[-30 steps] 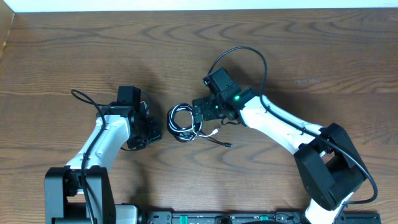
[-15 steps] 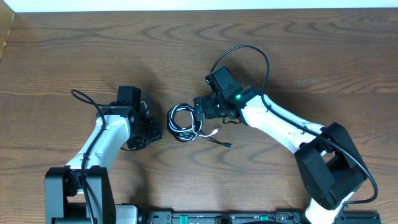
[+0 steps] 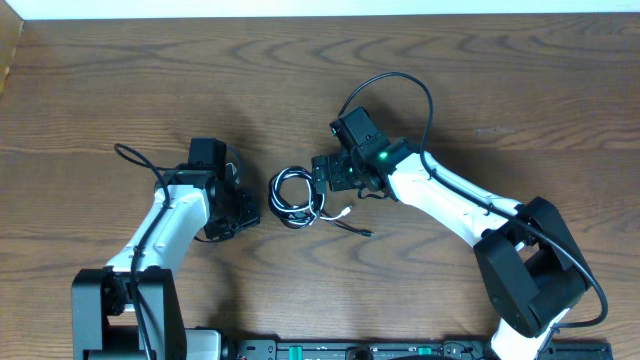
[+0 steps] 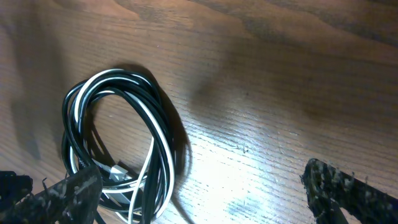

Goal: Untangle cables

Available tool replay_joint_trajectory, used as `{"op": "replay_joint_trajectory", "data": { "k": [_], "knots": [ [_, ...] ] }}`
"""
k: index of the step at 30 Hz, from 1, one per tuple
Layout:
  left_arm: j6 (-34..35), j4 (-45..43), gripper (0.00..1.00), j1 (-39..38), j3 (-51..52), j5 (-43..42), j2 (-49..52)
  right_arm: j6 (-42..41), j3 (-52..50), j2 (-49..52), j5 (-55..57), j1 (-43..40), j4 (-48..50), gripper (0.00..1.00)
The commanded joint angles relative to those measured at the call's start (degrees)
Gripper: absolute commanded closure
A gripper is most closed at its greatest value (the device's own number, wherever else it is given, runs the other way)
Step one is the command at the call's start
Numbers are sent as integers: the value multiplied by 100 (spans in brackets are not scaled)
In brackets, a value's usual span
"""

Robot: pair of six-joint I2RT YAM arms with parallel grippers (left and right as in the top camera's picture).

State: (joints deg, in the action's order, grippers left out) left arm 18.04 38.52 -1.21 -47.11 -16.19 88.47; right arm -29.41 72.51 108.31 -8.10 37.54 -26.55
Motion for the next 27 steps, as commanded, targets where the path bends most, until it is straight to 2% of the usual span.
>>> {"op": "replay_joint_trajectory", "data": {
  "k": [1, 23, 27],
  "knots": [
    [26, 11, 63, 28, 72, 39, 33, 79, 57, -52, 46, 33, -4, 1],
    [28, -7, 63, 28, 72, 37, 33, 81, 57, -52, 50, 39, -4, 1],
    [28, -4, 63, 28, 72, 39, 33, -267, 57, -52, 238, 31, 623, 1]
  ]
}}
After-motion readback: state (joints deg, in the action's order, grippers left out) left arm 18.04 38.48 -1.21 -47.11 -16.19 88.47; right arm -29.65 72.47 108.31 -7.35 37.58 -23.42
